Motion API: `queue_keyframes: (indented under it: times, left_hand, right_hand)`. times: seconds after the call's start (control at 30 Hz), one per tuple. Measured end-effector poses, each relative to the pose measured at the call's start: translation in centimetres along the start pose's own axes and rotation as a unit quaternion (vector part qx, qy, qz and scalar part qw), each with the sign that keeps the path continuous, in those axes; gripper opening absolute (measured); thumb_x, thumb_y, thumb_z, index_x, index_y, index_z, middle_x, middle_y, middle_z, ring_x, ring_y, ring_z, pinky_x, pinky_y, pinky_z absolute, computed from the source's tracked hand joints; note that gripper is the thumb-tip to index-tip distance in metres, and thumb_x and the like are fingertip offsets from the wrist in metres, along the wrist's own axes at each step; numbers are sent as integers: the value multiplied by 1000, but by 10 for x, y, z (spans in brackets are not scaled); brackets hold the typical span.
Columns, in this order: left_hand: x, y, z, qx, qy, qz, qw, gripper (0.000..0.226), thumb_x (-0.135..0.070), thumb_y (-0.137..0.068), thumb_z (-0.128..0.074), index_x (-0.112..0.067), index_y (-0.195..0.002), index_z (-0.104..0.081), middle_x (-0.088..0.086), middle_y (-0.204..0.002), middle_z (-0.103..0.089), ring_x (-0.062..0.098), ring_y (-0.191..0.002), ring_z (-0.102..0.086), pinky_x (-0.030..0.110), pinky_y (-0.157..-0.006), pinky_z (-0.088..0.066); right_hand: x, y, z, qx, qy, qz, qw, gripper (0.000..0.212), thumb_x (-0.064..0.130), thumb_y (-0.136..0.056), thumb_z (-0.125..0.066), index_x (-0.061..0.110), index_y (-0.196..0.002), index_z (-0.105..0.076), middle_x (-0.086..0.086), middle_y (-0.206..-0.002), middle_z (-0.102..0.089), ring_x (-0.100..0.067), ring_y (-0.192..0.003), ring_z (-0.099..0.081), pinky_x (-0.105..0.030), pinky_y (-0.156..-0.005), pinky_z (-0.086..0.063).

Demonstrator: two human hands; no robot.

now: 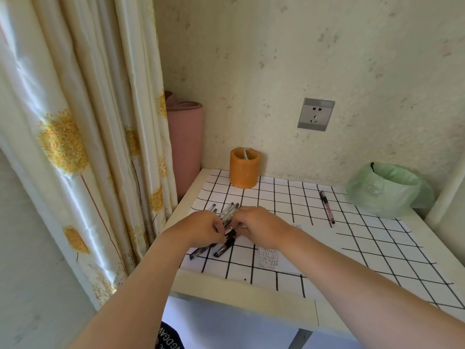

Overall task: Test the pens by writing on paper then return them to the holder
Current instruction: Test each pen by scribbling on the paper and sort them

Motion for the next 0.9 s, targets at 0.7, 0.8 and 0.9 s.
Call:
queue_keyframes:
  times: [0.7, 0.8, 0.9]
  left_hand:
    - [-128, -52, -18, -79, 78, -184, 977, 21, -25, -79, -82, -38, -79, -65, -28, -82, -64, -3, -64, -56, 11, -61, -42]
    - [-128, -63, -25, -62, 68, -172, 981, 19, -31, -78, -82, -38, -81, -65, -25, -82, -67, -3, -66, -59, 20, -64, -47]
    - [-127, -72, -32, -36, 48, -159, 985, 15, -37, -79, -81, -36, -82, -66, -20, -80, -70, -3, -73, -63, 29, -72, -55]
  right_hand:
    - [-100, 78, 36, -108, -90, -128, 982, 17, 31, -99, -48, 28, -98, -64, 12, -74, -59, -5, -68, -55, -26, -58, -41]
    - [-106, 78, 38, -98, -44, -132, 985, 22, 33, -100, -46, 27, -103, -66, 10, -79, -63, -10, -71, -56, -33, -62, -45]
    - [-112, 81, 39, -96, -32, -140, 985, 23, 36, -100, -47, 30, -105, -68, 10, -80, -65, -11, -72, -57, -32, -62, -46]
Point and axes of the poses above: each hand's wrist, its own y-axis away from the middle knuckle, its own z-axis out of the back of the hand, x = y × z, the point moved 10 cm from there along -y, towards the middle knuckle
